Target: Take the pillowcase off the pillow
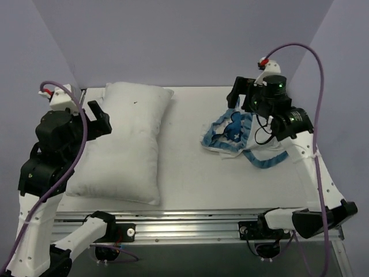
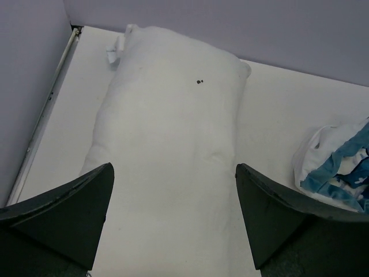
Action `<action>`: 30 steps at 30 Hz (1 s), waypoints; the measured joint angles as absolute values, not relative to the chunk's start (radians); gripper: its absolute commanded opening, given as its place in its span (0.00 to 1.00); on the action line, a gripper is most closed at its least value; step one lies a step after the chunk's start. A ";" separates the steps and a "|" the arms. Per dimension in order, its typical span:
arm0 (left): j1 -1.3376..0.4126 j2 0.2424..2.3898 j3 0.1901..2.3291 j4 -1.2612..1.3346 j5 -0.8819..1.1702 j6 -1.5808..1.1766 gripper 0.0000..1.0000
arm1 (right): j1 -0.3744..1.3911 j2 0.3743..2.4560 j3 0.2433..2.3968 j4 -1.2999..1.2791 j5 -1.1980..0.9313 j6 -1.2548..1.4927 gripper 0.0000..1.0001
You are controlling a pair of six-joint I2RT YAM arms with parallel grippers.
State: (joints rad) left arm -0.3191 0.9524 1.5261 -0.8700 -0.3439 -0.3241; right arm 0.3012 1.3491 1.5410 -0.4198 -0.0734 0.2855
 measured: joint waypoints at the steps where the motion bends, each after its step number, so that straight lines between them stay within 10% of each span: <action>1: -0.319 0.934 1.546 -0.890 -0.352 -0.320 0.94 | 0.301 1.315 1.560 -0.434 -0.037 0.283 1.00; 30: -0.319 0.329 1.412 -1.199 -0.595 -0.289 0.94 | 0.301 0.368 1.217 -0.562 0.446 0.180 0.99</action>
State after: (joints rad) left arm -0.3191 0.3294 1.4117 -1.1988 -0.5945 -0.2890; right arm 0.3008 0.3679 1.2171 -0.5617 0.4461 0.1802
